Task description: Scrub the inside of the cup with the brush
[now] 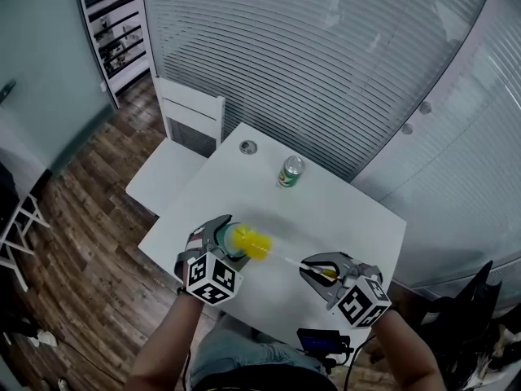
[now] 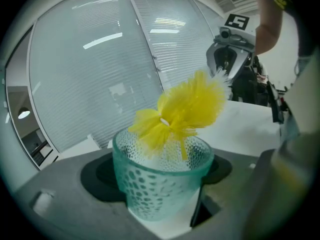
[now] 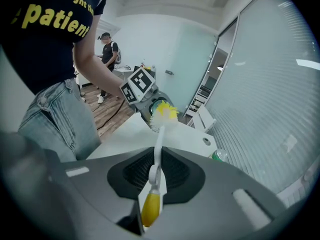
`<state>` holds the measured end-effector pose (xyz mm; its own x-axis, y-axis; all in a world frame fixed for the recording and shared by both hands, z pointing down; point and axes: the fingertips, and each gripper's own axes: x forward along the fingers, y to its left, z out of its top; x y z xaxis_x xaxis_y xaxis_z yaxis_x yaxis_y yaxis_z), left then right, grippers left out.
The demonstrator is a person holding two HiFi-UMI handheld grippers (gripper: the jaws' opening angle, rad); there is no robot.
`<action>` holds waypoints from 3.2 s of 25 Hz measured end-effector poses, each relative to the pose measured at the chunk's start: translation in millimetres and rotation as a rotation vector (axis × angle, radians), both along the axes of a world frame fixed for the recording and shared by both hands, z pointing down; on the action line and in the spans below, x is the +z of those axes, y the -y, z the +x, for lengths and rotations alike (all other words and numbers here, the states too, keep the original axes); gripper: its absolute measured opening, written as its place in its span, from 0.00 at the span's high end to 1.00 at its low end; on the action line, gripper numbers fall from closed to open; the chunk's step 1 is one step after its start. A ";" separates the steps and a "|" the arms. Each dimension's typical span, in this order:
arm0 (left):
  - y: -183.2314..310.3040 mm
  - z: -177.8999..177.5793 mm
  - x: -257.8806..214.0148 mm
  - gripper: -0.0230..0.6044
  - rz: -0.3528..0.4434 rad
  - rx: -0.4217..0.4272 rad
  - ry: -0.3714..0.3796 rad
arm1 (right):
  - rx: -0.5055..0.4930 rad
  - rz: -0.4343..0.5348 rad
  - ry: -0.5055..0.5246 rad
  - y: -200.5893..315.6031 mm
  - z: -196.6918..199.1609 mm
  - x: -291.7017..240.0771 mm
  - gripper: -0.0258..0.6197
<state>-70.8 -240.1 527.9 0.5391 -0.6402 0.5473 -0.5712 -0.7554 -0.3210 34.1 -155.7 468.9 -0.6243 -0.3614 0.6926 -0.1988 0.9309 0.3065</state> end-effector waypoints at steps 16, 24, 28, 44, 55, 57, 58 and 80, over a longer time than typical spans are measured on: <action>-25.1 3.4 1.0 0.30 0.079 0.104 0.251 | -0.162 0.006 -0.110 -19.6 -5.5 -2.4 0.88; -33.5 4.3 -2.8 0.30 0.086 0.142 0.320 | -0.222 -0.010 -0.129 -26.0 -0.4 -10.6 0.88; -35.9 10.4 -1.8 0.30 0.084 0.165 0.337 | -0.232 -0.019 -0.133 -28.6 -0.7 -9.9 0.88; -49.2 41.8 -3.8 0.30 0.098 0.236 0.374 | -0.202 -0.048 -0.172 -24.1 -18.2 4.2 0.88; -49.6 42.0 9.0 0.30 0.083 0.251 0.450 | -0.194 -0.034 -0.216 -24.0 -14.6 3.4 0.88; -49.9 42.3 12.3 0.30 0.073 0.257 0.471 | -0.192 -0.032 -0.234 -23.6 -12.3 1.9 0.88; -49.8 42.1 13.3 0.30 0.070 0.258 0.479 | -0.190 -0.031 -0.242 -23.5 -11.3 0.7 0.88; -40.8 45.7 8.1 0.30 0.070 0.234 0.500 | -0.039 -0.085 -0.147 -5.6 -13.3 -10.6 0.88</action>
